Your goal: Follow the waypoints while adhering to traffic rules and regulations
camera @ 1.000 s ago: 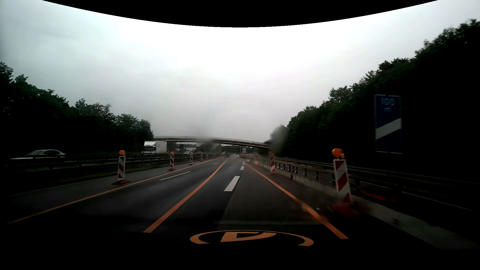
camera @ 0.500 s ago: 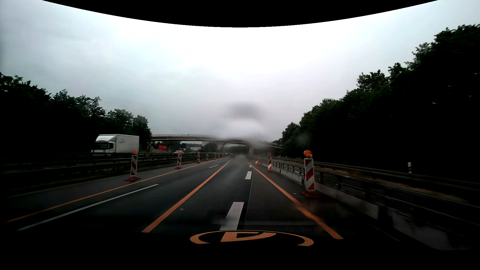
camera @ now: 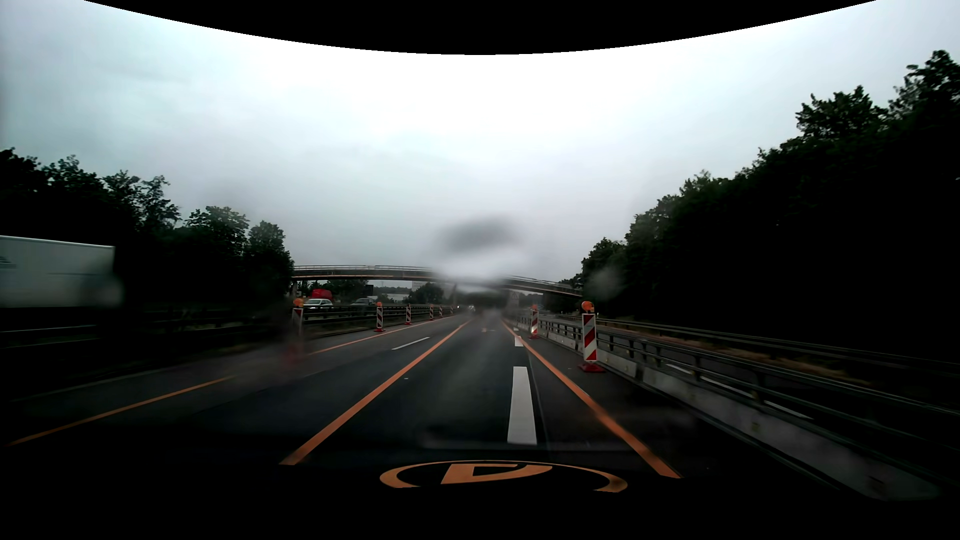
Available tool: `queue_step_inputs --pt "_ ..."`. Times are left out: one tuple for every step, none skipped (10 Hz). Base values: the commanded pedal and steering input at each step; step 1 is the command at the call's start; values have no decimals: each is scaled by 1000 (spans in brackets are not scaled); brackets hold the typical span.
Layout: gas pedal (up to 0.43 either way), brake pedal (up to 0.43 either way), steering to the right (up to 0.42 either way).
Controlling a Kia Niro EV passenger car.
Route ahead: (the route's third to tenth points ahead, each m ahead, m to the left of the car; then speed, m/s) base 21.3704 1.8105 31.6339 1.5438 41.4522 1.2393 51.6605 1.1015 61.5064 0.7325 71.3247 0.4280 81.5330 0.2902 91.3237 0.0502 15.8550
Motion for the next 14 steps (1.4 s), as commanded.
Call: queue_step_inputs --pt "87 0 -9" --pt "87 0 -7" --pt "87 0 -7" --pt "87 0 -7" --pt "87 0 -5" --pt "87 0 -4" --pt "87 0 -4" --pt "87 0 -3" --pt "87 0 -2" --pt "87 0 3" --pt "87 0 4" --pt "87 0 5" --pt "87 0 5" --pt "87 0 5"
